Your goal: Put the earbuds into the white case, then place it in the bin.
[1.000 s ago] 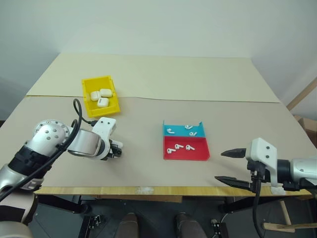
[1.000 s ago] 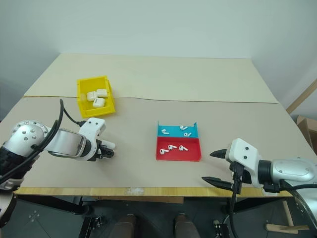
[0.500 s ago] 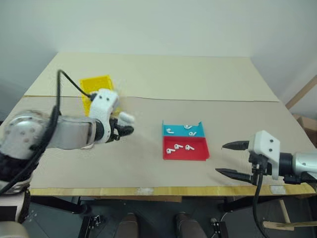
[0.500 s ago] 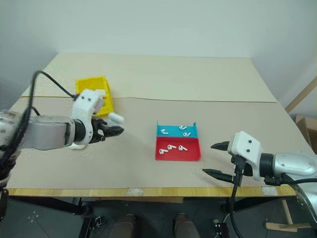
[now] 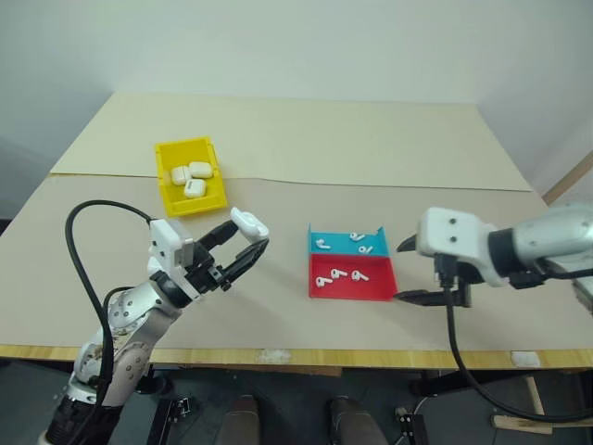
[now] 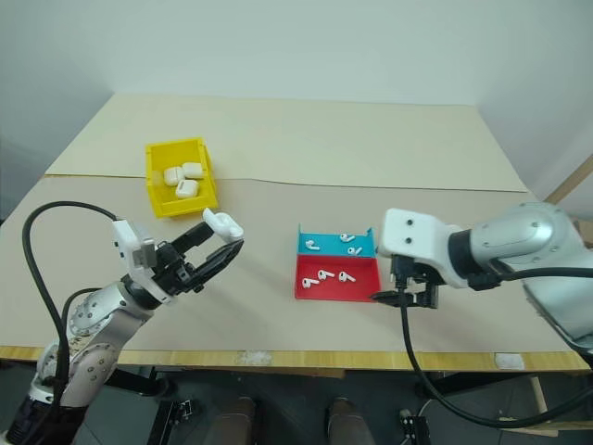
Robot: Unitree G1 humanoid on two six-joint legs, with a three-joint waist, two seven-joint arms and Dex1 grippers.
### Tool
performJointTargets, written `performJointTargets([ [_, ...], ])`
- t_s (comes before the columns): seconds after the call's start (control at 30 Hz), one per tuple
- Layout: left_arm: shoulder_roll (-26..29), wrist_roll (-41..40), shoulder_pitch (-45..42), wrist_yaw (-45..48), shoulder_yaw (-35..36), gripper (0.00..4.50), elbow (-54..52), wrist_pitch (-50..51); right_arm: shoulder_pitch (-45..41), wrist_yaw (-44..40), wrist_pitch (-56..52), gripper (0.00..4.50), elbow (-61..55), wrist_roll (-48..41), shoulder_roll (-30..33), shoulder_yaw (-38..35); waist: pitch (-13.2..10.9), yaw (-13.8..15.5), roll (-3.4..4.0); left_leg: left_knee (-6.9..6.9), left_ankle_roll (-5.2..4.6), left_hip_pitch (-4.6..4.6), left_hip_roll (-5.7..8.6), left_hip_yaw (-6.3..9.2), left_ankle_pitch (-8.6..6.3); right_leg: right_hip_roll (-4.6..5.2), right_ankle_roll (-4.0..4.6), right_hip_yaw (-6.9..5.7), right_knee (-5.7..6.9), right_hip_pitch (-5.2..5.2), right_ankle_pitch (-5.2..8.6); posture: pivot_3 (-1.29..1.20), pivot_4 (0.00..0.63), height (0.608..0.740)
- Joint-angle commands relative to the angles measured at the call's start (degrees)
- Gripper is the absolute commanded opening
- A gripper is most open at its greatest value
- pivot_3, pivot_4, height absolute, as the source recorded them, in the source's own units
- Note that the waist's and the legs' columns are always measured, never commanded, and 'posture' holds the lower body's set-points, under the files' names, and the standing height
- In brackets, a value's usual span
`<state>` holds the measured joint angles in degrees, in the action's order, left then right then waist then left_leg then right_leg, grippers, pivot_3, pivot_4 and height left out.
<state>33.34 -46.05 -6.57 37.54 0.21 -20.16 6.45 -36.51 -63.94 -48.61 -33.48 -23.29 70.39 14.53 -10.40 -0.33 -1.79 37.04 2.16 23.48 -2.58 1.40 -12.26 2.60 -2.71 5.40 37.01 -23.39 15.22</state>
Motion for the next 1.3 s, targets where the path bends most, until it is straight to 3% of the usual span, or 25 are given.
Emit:
performJointTargets([
  [0.03, -2.9, 2.5, -2.3, 6.6, 1.7, 2.79, 3.1, -5.5, -5.5, -0.7, -2.5, 4.5, 0.3, 4.5, -2.5, 5.7, 0.0, -0.3, 0.0, 0.02, -0.01, -0.01, 0.0, -0.01, 0.0, -0.01, 0.0, 0.01, 0.01, 0.01, -0.01, 0.0, 0.15, 0.74],
  [0.43, -5.6, 3.5, -0.9, 28.3, 3.1, 2.79, 10.9, -10.6, -22.7, -2.6, -12.2, 4.5, 7.8, 16.5, -13.5, 25.5, 0.0, -0.9, 0.04, 0.06, -0.07, -0.15, -0.05, 0.02, -0.02, -0.09, 0.0, -0.01, 0.07, 0.08, -0.04, 0.0, 0.15, 0.74],
  [0.53, -6.9, 2.5, -0.4, 31.1, 4.0, 2.79, 12.2, -11.4, -25.0, -3.5, -12.0, 3.88, 9.5, 18.6, -15.1, 28.3, 0.0, -0.8, 0.04, 0.07, -0.08, -0.14, -0.05, 0.02, -0.02, -0.07, 0.0, -0.03, 0.07, 0.08, -0.04, 0.0, 0.15, 0.74],
  [0.67, -9.0, 1.8, 0.0, 34.3, 5.6, 2.79, 13.5, -12.9, -27.9, -3.8, -12.8, 2.54, 12.4, 20.8, -18.7, 31.0, 0.0, -0.9, 0.05, 0.08, -0.08, -0.19, -0.07, 0.02, -0.02, -0.1, 0.02, -0.03, 0.11, 0.09, -0.06, 0.0, 0.15, 0.74],
  [1.3, -10.3, 2.8, 4.0, 35.9, 7.4, 2.79, 8.1, -13.4, -27.2, -3.3, -12.0, 2.54, 24.0, 26.7, -25.8, 35.0, 0.0, -1.3, 0.07, 0.08, -0.1, -0.2, -0.09, 0.05, -0.03, -0.11, 0.05, -0.06, 0.17, 0.09, -0.07, 0.0, 0.15, 0.74],
])
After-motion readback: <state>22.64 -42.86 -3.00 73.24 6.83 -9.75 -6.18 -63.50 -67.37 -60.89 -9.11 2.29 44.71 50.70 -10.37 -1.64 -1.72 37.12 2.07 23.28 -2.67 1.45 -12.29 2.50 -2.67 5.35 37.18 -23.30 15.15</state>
